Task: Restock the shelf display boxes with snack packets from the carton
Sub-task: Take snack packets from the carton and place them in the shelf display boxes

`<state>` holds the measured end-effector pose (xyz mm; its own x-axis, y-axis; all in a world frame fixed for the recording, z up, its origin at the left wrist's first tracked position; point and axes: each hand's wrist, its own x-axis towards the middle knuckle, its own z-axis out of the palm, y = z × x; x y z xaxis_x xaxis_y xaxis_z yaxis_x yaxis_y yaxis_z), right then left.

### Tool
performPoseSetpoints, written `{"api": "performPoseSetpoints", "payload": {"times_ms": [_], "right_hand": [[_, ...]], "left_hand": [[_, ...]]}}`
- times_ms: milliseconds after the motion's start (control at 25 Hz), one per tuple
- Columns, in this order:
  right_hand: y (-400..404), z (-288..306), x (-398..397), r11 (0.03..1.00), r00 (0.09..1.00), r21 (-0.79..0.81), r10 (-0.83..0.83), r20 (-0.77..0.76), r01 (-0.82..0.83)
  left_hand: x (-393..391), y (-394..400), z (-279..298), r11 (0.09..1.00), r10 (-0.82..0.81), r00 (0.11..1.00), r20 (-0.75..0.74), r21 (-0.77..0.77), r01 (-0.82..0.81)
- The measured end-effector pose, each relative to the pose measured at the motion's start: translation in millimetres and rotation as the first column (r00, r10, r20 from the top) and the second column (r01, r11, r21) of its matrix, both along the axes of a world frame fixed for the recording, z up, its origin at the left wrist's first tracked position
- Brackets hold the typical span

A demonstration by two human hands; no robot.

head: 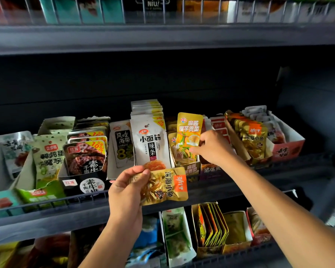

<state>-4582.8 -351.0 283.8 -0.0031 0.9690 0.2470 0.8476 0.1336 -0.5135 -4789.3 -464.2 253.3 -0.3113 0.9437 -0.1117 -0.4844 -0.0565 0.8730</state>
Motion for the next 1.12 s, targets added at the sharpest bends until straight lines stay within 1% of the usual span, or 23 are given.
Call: {"api": "performPoseSetpoints", "payload": {"times_ms": [80, 120, 160, 200, 240, 280, 320, 360, 400, 440, 480, 520, 560, 600, 640, 680, 720, 760, 840, 880, 960, 1040, 1120], "right_hand": [[1, 8, 5, 0.981, 0.997, -0.176, 0.074, -0.024, -0.077], [-1, 13, 6, 0.973, 0.996, -0.21, 0.093, 0.0, -0.091], [-3, 15, 6, 0.977, 0.995, -0.197, 0.095, 0.038, -0.085], [-9, 18, 4, 0.989, 0.997, -0.133, 0.066, 0.051, -0.059], [-19, 21, 3, 0.998, 0.999, -0.048, 0.03, -0.016, -0.03], [-33, 25, 5, 1.0, 0.988, -0.003, 0.017, -0.153, -0.018], [-48, 29, 8, 0.997, 0.945, -0.037, 0.054, -0.324, -0.069], [-64, 32, 10, 0.971, 0.863, -0.13, 0.111, -0.494, -0.199], [-79, 32, 12, 0.912, 0.78, -0.22, 0.147, -0.609, -0.345], [-89, 30, 16, 0.86, 0.718, -0.26, 0.162, -0.677, -0.439], [-90, 25, 25, 0.847, 0.676, -0.253, 0.159, -0.719, -0.468], [-88, 23, 35, 0.886, 0.673, -0.224, 0.124, -0.729, -0.406], [-80, 22, 51, 0.949, 0.681, -0.173, 0.057, -0.73, -0.265], [-71, 24, 69, 0.991, 0.679, -0.11, -0.027, -0.734, -0.08], [-58, 28, 94, 0.994, 0.675, -0.033, -0.098, -0.732, 0.108], [-48, 34, 120, 0.964, 0.697, 0.051, -0.153, -0.701, 0.263], [-38, 40, 146, 0.923, 0.755, 0.135, -0.203, -0.624, 0.36], [-31, 44, 167, 0.901, 0.826, 0.192, -0.248, -0.507, 0.388], [-17, 42, 193, 0.924, 0.93, 0.189, -0.286, -0.232, 0.332], [-11, 39, 195, 0.949, 0.957, 0.141, -0.27, -0.105, 0.283], [-1, 30, 186, 0.976, 0.975, 0.05, -0.215, 0.064, 0.212], [4, 20, 175, 0.963, 0.955, 0.118, -0.258, 0.143, 0.243], [-11, 2, 162, 0.895, 0.923, 0.324, -0.362, 0.128, 0.306]], "left_hand": [[5, 0, 2, 1.0, 0.002, 1.0, 0.007, 0.012, -0.002], [9, 1, 2, 1.0, 0.011, 1.0, 0.002, 0.014, -0.011], [12, 1, 2, 1.0, 0.024, 1.0, -0.003, 0.017, -0.024], [15, 3, 4, 0.999, 0.036, 0.999, -0.003, 0.031, -0.036], [17, 5, 7, 0.997, 0.05, 0.999, 0.001, 0.054, -0.05], [20, 10, 11, 0.995, 0.064, 0.998, 0.004, 0.082, -0.064], [23, 15, 16, 0.991, 0.077, 0.997, 0.011, 0.109, -0.078], [29, 17, 22, 0.987, 0.075, 0.997, 0.028, 0.138, -0.078], [37, 19, 27, 0.984, 0.047, 0.998, 0.038, 0.168, -0.052], [46, 22, 28, 0.98, 0.006, 1.0, 0.027, 0.197, -0.011], [56, 22, 29, 0.973, -0.043, 0.999, -0.027, 0.228, 0.048], [66, 21, 27, 0.958, -0.077, 0.986, -0.148, 0.264, 0.115], [72, 20, 22, 0.931, -0.058, 0.923, -0.38, 0.313, 0.187], [74, 23, 12, 0.884, 0.065, 0.701, -0.71, 0.367, 0.29], [72, 30, -1, 0.849, 0.231, 0.329, -0.916, 0.355, 0.391], [69, 38, -13, 0.849, 0.349, -0.028, -0.937, 0.304, 0.433], [67, 44, -21, 0.877, 0.35, -0.257, -0.901, 0.219, 0.428], [65, 46, -26, 0.909, 0.282, -0.35, -0.893, 0.132, 0.396], [64, 49, -36, 0.908, 0.247, -0.346, -0.905, 0.092, 0.408], [64, 50, -39, 0.899, 0.266, -0.343, -0.901, 0.104, 0.425], [59, 55, -44, 0.898, 0.303, -0.383, -0.873, 0.127, 0.42], [55, 57, -54, 0.901, 0.341, -0.414, -0.844, 0.168, 0.399], [46, 43, -69, 0.889, 0.405, -0.373, -0.835, 0.264, 0.375]]}}
